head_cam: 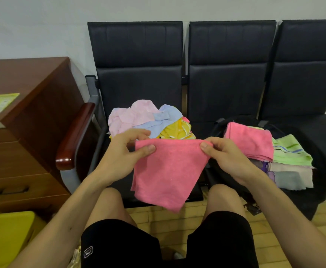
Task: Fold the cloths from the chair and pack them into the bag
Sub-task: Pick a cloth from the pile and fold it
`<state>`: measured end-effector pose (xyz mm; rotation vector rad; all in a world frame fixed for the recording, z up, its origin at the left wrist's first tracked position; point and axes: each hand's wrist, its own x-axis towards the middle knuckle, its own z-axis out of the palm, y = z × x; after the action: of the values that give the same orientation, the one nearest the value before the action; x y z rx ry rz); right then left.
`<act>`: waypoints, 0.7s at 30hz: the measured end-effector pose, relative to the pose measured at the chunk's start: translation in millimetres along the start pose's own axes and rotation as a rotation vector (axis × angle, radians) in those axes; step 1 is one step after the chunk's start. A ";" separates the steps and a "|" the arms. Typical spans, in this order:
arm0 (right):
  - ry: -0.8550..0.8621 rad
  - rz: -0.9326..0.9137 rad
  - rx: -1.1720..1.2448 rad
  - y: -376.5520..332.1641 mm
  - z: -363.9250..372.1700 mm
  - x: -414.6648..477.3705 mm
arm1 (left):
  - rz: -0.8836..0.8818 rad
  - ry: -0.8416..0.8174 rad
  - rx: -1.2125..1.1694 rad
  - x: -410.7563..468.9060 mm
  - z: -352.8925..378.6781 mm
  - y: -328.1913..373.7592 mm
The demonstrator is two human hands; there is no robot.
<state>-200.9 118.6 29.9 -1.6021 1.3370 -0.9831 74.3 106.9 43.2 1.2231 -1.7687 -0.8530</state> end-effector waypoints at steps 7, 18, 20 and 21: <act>-0.096 0.161 0.677 20.8 53.1 -23.6 | 0.036 0.094 -0.256 13.6 18.4 17.2; -0.192 0.366 1.085 5.7 74.3 -40.9 | -0.713 0.079 -0.727 25.5 17.8 -24.4; -0.160 0.404 1.113 2.2 76.7 -40.1 | -0.788 0.023 -0.994 12.6 29.3 -27.9; -0.139 0.411 1.122 0.8 76.9 -40.2 | -0.776 0.022 -1.093 4.6 36.7 -30.6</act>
<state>-135.6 166.1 -1.7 -0.5028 0.7079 -1.0401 53.2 96.2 1.5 1.0663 -0.4941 -1.8793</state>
